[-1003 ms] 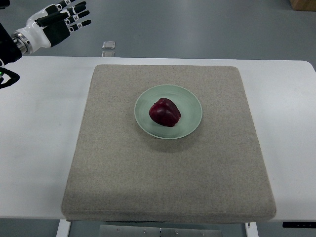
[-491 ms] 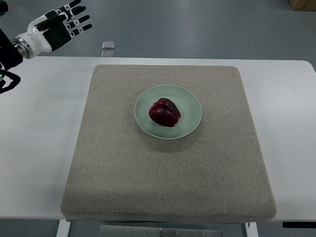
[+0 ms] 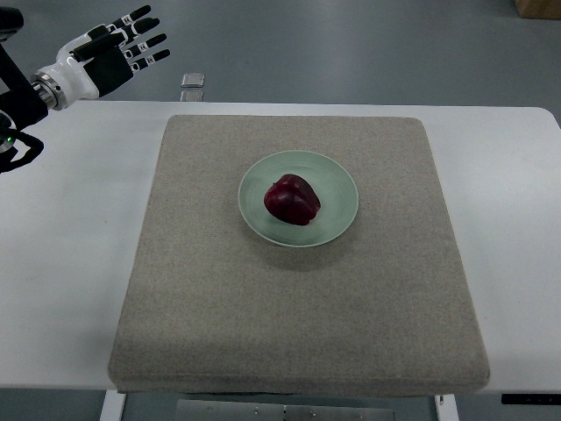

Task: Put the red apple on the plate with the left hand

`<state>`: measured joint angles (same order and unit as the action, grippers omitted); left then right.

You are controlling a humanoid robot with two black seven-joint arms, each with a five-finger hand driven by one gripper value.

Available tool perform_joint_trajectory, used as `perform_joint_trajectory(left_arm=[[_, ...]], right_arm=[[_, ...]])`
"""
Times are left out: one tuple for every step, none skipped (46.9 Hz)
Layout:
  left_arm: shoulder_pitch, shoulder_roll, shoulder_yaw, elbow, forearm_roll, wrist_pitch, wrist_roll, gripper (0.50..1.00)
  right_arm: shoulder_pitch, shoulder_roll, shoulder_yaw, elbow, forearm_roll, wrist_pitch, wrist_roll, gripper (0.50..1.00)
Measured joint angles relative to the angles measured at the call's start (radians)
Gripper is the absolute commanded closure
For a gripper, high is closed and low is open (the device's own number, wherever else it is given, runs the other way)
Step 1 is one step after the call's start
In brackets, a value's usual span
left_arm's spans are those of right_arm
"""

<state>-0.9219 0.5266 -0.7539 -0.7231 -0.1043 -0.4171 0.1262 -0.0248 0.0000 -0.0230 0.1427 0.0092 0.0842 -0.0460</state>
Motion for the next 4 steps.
perform_joint_trajectory(left_arm=[[0.0, -0.003, 0.0, 0.0, 0.0, 0.0, 0.0, 0.504], [0.0, -0.005, 0.0, 0.0, 0.0, 0.0, 0.001, 0.504], [0.0, -0.007, 0.0, 0.0, 0.0, 0.0, 0.001, 0.504], [0.0, -0.009, 0.0, 0.0, 0.0, 0.0, 0.001, 0.504]], right_arm=[[0.0, 0.0, 0.0, 0.0, 0.0, 0.0, 0.0, 0.572], [0.0, 0.0, 0.0, 0.0, 0.0, 0.0, 0.0, 0.57], [0.0, 0.0, 0.0, 0.0, 0.0, 0.0, 0.0, 0.572], [0.0, 0.0, 0.0, 0.0, 0.0, 0.0, 0.0, 0.572]])
